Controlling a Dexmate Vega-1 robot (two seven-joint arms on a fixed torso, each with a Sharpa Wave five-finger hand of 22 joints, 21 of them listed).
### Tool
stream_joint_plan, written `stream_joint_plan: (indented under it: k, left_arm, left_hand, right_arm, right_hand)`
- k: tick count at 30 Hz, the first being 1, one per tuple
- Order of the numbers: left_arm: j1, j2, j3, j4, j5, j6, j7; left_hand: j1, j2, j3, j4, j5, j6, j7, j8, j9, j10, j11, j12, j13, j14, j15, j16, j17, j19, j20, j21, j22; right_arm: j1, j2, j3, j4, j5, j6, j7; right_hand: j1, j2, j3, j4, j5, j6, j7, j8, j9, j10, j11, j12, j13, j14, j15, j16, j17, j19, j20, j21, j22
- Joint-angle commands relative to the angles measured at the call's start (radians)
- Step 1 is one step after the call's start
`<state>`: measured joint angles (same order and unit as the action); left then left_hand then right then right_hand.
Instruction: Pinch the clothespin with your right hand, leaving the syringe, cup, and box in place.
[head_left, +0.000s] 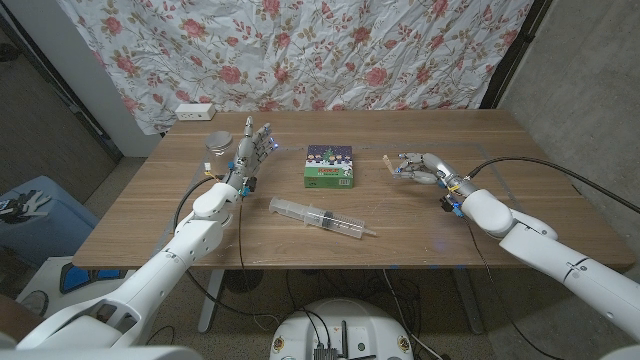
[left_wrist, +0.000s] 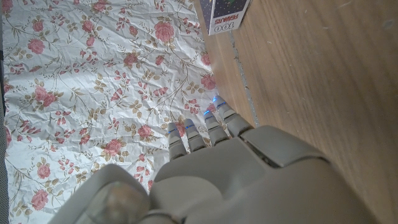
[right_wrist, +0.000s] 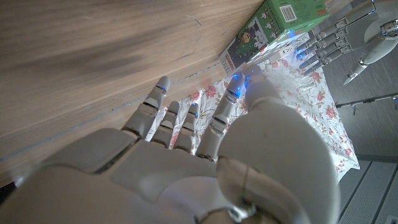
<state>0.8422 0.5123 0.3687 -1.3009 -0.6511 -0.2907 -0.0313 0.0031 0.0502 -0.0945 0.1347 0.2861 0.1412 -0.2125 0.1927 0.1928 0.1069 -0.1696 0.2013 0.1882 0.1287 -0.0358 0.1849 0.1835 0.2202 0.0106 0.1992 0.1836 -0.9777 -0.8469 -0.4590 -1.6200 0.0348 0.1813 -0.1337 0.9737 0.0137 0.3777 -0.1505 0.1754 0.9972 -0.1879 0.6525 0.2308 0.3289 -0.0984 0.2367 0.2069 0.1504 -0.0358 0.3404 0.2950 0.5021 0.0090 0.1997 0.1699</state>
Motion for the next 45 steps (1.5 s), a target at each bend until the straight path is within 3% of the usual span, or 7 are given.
stream_joint_plan:
  k: [1,13,45]
  left_arm:
    - [0.0,0.0,0.0,-0.001,0.0,0.001,0.0]
    - [0.0,0.001,0.0,-0.001,0.0,0.001,0.0]
    - [-0.001,0.0,0.0,0.0,0.0,0.001,0.0]
  left_hand:
    - [0.001,0.011,0.0,0.006,0.004,0.0,-0.009,0.006,0.005,0.003,-0.007,0.006,0.002,0.005,-0.01,0.005,0.004,0.007,-0.002,0.007,0.002]
    - [0.001,0.011,0.0,0.006,0.004,0.0,-0.009,0.006,0.005,0.002,-0.008,0.006,0.002,0.005,-0.011,0.005,0.004,0.006,-0.001,0.007,0.002]
    - [0.001,0.011,0.0,0.006,0.004,0.0,-0.009,0.006,0.005,0.002,-0.007,0.006,0.002,0.005,-0.01,0.005,0.004,0.006,-0.001,0.007,0.002]
  right_arm:
    - [0.0,0.006,0.001,0.01,0.005,0.016,0.0]
    - [-0.014,-0.009,0.009,-0.015,0.019,-0.009,0.012]
    - [0.025,-0.007,-0.01,0.005,0.026,-0.013,0.06]
  right_hand:
    - [0.004,0.006,-0.002,-0.003,0.006,0.043,-0.016,-0.004,0.004,0.01,0.001,0.003,0.002,0.011,-0.009,0.008,0.004,0.01,-0.002,0.003,0.004]
    - [0.006,0.003,-0.005,-0.006,0.005,0.023,-0.026,-0.014,0.003,-0.005,0.009,-0.007,0.002,-0.003,0.003,0.004,0.006,0.005,-0.001,0.0,0.004]
    - [0.003,-0.005,-0.017,-0.007,0.003,-0.052,-0.033,-0.054,-0.002,-0.028,0.02,-0.021,0.004,-0.021,0.022,-0.001,0.012,-0.005,0.016,-0.002,0.005]
